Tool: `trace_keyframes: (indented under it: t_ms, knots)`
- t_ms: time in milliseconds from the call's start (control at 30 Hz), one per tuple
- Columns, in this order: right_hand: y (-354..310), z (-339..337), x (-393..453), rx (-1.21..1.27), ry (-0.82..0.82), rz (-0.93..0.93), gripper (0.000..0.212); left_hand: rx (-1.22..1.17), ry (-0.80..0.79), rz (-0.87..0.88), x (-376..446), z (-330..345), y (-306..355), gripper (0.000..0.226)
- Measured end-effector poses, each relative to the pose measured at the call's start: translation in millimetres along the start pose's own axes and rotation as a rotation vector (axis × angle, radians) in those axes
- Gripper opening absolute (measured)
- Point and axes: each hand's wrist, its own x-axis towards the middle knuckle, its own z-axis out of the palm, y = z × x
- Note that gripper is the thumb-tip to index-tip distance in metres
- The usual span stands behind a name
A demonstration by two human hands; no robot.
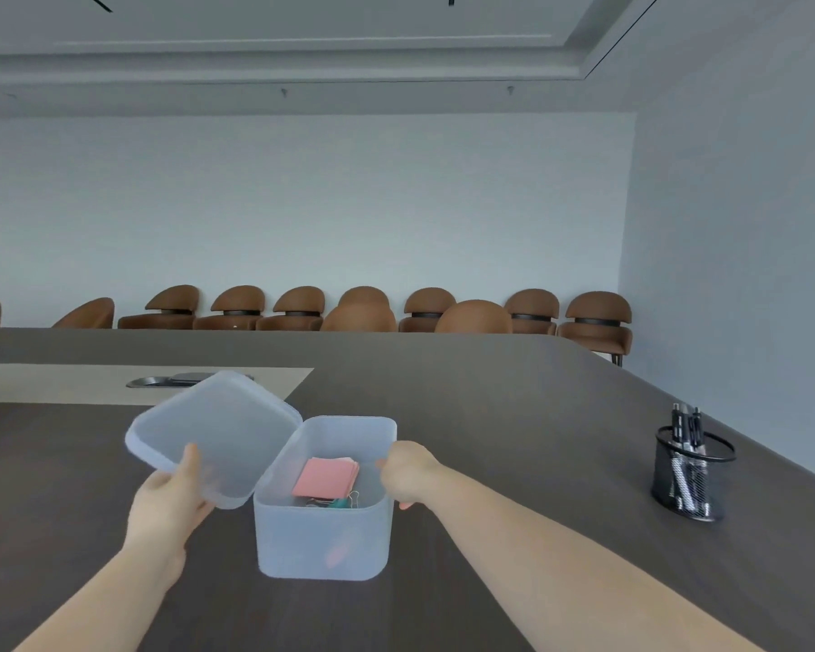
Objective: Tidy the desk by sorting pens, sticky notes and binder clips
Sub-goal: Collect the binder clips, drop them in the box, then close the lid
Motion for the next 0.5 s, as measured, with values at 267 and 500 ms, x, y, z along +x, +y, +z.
trace_keyframes:
  t_ms: [267,500]
  knots:
    - [1.7,-5.4,-0.2,-0.103,-0.034,-0.013,0.027,0.328,-0.100,0.262,-16.2,30.3,25.4,0.029]
    - [5.6,-6.5,-2.5,-0.052,-0.055,-0.063,0.035,0.712,-0.314,0.320,-19.4,44.3,19.2,0.062]
